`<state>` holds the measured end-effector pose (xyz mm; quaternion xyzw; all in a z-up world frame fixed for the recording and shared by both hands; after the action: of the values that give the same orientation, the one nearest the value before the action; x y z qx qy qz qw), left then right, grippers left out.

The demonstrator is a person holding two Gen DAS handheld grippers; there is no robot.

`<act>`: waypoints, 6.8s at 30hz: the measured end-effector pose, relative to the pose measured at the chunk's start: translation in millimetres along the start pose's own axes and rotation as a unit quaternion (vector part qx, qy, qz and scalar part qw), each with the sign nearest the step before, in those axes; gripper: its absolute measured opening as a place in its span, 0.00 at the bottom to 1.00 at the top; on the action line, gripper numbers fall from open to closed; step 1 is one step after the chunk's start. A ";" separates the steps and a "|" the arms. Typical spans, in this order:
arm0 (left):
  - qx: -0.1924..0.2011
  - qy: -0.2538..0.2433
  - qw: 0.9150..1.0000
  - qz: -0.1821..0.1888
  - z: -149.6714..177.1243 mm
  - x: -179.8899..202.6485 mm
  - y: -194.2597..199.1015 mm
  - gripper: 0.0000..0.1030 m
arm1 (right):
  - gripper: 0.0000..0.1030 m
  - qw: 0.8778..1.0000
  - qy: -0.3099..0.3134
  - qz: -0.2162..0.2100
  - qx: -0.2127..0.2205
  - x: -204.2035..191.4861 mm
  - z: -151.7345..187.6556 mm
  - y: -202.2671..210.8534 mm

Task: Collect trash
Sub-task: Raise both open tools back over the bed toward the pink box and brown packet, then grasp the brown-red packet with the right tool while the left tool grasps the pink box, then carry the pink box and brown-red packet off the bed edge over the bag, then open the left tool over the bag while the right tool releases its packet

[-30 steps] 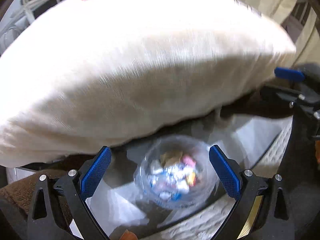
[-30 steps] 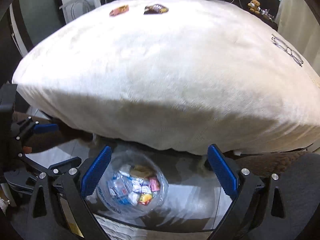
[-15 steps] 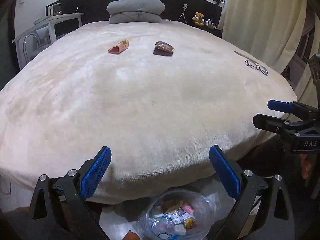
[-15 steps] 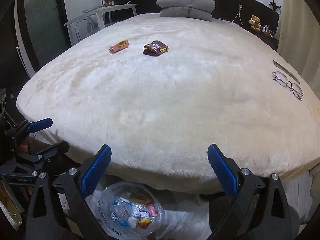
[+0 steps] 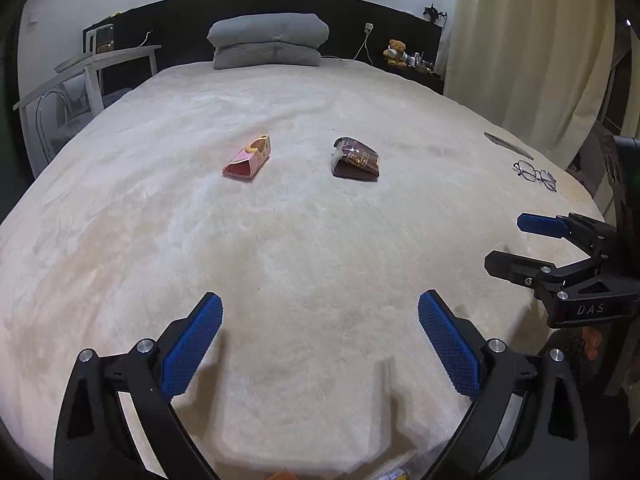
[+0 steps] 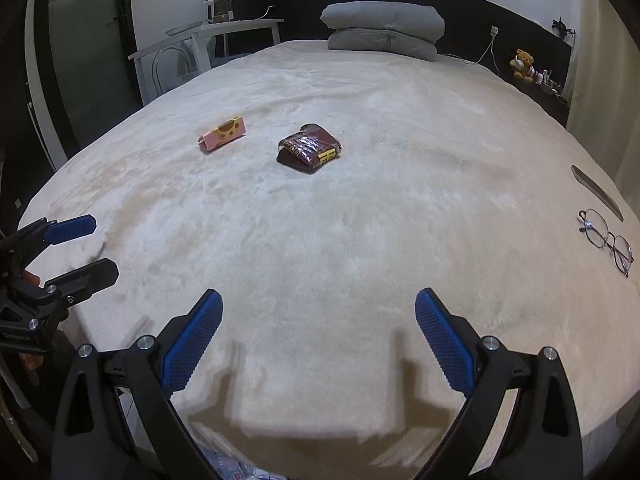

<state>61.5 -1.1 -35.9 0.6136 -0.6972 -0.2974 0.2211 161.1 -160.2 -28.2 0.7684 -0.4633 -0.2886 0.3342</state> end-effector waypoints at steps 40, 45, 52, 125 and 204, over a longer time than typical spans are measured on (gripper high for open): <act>-0.032 0.039 0.999 0.000 -81.9 -104.8 -117.5 0.94 | 0.67 0.998 0.007 -0.051 -0.034 -21.6 -118.6 -132.5; -0.030 0.052 0.998 -0.001 -86.8 -106.1 -119.5 0.94 | 0.67 0.998 0.003 -0.055 -0.032 -16.5 -118.9 -125.7; -0.042 0.060 0.997 0.007 -92.3 -105.7 -128.3 0.92 | 0.67 0.998 -0.003 -0.061 -0.030 -10.5 -119.0 -117.2; 0.048 -0.016 0.998 0.032 -3.9 28.9 32.9 0.40 | 0.67 0.995 -0.031 -0.087 0.043 -1.0 13.0 34.8; -0.486 0.040 0.853 0.184 313.3 149.0 -161.4 0.40 | 0.67 0.868 -0.122 0.029 -0.480 24.7 325.9 -158.9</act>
<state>-54.8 -114.6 -382.3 0.2994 -0.5545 -0.5277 0.5696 8.2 -207.6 -354.4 0.4583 -0.3273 -0.5570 0.6104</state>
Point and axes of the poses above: each gripper's, at about its wrist camera, not at the fingertips, and y roughly against the way its jaws point, x to its right, z to its underside, the point moved 3 cm from there along -y, roughly the way its jaws point, and after that the axes turned 13 degrees about -y, right-handed, at the moved point
